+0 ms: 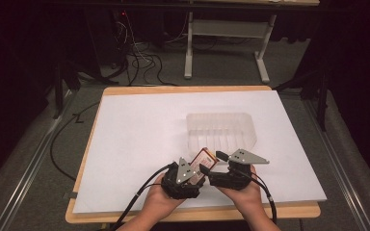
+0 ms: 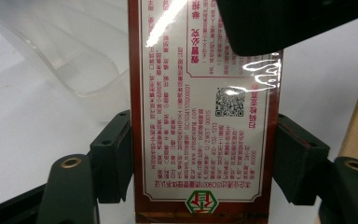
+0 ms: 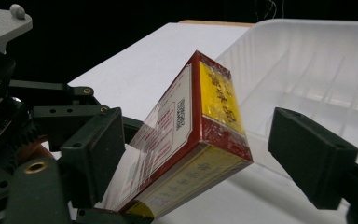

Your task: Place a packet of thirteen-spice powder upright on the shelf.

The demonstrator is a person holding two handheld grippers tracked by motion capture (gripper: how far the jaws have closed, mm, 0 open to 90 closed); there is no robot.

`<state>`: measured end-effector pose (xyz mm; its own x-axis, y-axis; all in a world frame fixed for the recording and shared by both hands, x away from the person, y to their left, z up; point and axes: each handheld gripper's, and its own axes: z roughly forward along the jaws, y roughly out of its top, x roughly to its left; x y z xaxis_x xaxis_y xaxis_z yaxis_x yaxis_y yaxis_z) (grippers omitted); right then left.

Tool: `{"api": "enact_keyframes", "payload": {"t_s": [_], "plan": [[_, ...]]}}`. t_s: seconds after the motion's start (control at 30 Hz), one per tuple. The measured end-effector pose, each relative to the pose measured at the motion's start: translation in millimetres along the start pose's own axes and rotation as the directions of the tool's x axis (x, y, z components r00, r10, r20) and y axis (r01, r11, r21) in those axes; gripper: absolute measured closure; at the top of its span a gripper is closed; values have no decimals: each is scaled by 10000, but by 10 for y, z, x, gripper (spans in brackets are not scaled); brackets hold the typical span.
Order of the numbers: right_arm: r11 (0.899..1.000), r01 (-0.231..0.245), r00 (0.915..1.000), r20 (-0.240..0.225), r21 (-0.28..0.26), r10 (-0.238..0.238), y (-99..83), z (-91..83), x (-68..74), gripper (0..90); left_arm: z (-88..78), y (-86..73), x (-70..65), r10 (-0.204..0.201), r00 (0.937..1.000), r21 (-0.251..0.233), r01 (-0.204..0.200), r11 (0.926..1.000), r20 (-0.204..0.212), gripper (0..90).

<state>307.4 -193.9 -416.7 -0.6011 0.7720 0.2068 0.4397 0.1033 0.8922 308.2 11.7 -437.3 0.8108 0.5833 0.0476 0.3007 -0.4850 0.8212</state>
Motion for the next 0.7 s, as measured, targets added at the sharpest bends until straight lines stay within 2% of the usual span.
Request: {"api": "enact_keyframes", "payload": {"t_s": [0.23, 0.5, 0.57, 0.7], "plan": [[9995, -244, 9994, -249, 206, 250, -36, 29, -11, 305, -23, 8, 10, -99, 9999, -155, 99, 9998, -37, 324], [9993, -337, 9976, -594, 158, 346, -38, 19, -11, 476, -13, 2, 12, -98, 9999, -38, 98, 9999, 24, 324], [9995, -273, 9976, -631, 184, 284, -39, 20, -12, 488, -10, -1, 13, -125, 9999, -23, 126, 9999, 50, 324], [9988, -443, 9963, -726, 189, 456, -36, 14, -18, 517, -8, -3, 19, -168, 9998, -15, 169, 9999, 99, 324]]}}
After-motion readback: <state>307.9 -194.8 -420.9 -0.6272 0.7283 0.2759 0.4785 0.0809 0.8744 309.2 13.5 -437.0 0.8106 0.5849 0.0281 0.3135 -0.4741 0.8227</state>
